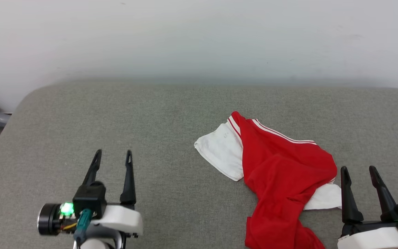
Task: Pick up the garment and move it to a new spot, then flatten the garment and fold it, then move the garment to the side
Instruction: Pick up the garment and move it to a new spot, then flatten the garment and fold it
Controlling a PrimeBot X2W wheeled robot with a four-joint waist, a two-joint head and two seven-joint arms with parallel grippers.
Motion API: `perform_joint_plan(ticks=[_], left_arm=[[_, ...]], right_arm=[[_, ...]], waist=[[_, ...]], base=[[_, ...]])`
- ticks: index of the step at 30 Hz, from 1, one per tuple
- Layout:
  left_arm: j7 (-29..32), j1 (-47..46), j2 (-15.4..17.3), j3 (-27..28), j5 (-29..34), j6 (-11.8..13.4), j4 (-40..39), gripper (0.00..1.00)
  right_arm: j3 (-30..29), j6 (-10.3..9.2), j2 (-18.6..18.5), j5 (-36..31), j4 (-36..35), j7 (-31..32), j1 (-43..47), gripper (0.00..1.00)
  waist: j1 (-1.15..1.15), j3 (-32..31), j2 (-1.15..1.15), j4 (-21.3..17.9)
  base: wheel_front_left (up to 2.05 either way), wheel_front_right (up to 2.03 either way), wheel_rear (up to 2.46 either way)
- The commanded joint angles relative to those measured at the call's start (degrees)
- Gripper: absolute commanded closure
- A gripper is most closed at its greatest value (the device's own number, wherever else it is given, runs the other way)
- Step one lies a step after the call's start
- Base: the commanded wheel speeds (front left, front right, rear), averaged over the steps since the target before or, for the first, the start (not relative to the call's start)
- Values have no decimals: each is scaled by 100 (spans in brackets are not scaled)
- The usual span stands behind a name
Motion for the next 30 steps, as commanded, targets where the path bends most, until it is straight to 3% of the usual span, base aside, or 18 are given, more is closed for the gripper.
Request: perform_joint_plan(ticks=[1,16,30], left_arm=[[-14,187,-90,132,66,-51,-61,0],[-15,1004,-747,961,764,-848,-49,0],[-15,1172,-1094,1464,1143,-1263,40,0]], right_arm=[[17,-4,9,25,3,-10,75,0],[114,-4,9,151,170,-10,221,0],[140,-4,9,150,211,-10,302,0]], waist=[[0,-24,0,6],[0,-110,0,17],[0,-110,0,-18]], base=[[0,0,0],[0,0,0],[0,0,0]])
